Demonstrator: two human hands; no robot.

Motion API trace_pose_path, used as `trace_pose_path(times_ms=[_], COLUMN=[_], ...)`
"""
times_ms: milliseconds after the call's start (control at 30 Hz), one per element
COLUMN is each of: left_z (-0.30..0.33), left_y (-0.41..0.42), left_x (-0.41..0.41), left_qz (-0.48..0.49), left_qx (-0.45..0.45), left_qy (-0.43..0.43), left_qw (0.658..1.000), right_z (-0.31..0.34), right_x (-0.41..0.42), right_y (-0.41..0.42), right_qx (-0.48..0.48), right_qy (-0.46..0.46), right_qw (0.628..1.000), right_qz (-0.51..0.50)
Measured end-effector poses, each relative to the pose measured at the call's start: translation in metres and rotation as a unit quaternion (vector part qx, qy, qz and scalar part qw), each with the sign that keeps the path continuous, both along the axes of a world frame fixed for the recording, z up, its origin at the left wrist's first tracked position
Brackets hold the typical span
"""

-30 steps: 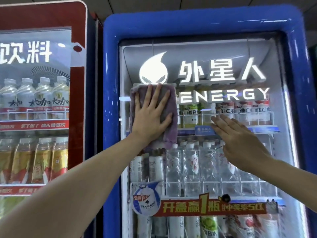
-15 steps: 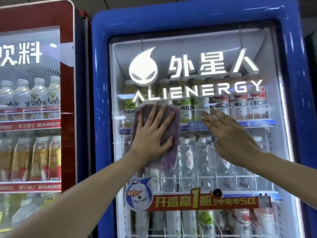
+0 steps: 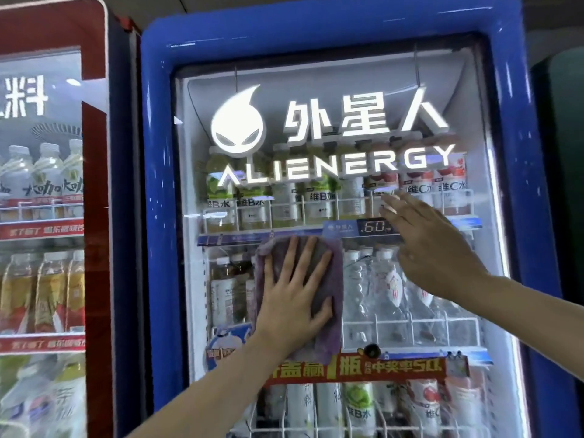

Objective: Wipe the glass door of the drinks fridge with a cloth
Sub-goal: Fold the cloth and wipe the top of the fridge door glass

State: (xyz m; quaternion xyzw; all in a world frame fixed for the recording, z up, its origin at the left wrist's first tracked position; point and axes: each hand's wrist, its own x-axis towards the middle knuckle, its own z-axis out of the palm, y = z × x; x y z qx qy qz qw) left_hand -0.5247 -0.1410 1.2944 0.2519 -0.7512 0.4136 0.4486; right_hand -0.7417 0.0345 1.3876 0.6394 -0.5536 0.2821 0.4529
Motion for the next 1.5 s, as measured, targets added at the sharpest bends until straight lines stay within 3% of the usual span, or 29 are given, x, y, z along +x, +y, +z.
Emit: trace_pose_path(times_ms=[200,400,467,633,733,867,1067,1167,1333,1500], left_z=[0.066,0.143,0.130,0.029,0.012,0.085,0.188,0.168,0.069,0.074], left_y=[0.003,0.029,0.032,0.033,0.032,0.033,0.053,0.058,0.063,0.062], left_x=[-0.001,-0.053,-0.066,-0.081,-0.082,-0.089,-0.125,-0.139,-0.160,-0.161], left_qz=[0.019,0.004,-0.003,-0.019,-0.018,-0.006,0.013,0.002,-0.019,-0.009], left_qx=[-0.025,0.024,0.033,0.001,-0.007,-0.011,0.021,0.016,-0.035,-0.034], left_qy=[-0.086,0.085,0.105,-0.003,-0.034,-0.047,0.096,0.090,-0.066,-0.089], left_qw=[0.996,0.996,0.994,1.000,0.999,0.999,0.995,0.996,0.997,0.995], right_z=[0.005,0.012,0.012,0.007,0.011,0.019,0.013,0.008,-0.004,-0.011], right_x=[-0.043,-0.069,-0.071,-0.075,-0.077,-0.082,-0.107,-0.135,-0.179,-0.201], right_y=[0.023,0.027,0.026,0.026,0.028,0.032,0.039,0.046,0.053,0.055], right_qx=[-0.026,-0.008,0.003,0.000,0.014,0.024,0.014,-0.014,-0.068,-0.059], right_qy=[0.048,0.014,0.014,0.012,0.017,0.023,0.005,-0.002,0.009,0.024], right_qw=[0.996,0.995,0.995,0.995,0.995,0.995,0.998,0.996,0.991,0.993], right_qz=[-0.065,-0.095,-0.101,-0.099,-0.099,-0.089,-0.064,-0.087,-0.113,-0.104])
